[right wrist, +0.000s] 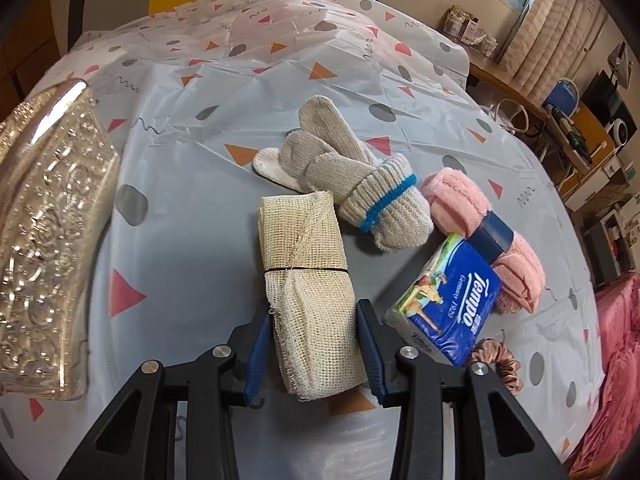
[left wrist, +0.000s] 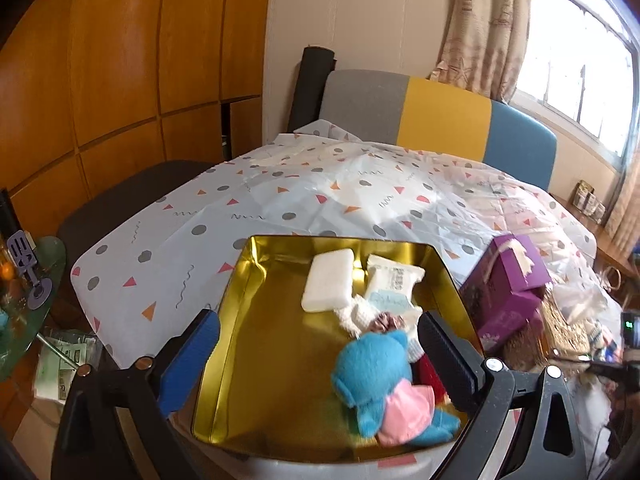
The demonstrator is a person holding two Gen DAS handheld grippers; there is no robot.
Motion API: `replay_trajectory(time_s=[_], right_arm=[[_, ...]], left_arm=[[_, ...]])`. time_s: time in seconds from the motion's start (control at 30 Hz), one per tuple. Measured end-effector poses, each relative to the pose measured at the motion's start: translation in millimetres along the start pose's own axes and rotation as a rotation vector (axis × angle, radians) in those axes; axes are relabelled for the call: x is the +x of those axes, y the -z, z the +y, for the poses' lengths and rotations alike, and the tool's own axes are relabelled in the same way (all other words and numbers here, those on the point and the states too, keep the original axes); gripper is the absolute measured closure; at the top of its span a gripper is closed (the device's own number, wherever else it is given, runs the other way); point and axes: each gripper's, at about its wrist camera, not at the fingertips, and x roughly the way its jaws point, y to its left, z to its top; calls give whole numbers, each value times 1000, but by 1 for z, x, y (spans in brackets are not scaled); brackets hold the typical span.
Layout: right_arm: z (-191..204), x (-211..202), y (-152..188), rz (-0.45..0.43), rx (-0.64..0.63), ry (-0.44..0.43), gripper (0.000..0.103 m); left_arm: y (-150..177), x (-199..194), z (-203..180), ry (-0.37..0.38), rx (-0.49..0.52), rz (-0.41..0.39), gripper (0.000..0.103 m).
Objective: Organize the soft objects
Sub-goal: 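Release the white sponge into the gold tray while the right gripper grasps the beige gauze roll, then carry the beige gauze roll with the right gripper into the gold tray and release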
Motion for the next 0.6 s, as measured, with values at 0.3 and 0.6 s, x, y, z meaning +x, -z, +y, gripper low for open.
replay_trajectory(time_s=[0.3,0.6], right_arm=[[-5,-50,-16,-176,111,-106,66],[21,-133,-52,-360,38,-186,66]], left_arm=[[12,3,-9,35,27,36,3],[11,8,-9,25,40,35,3]])
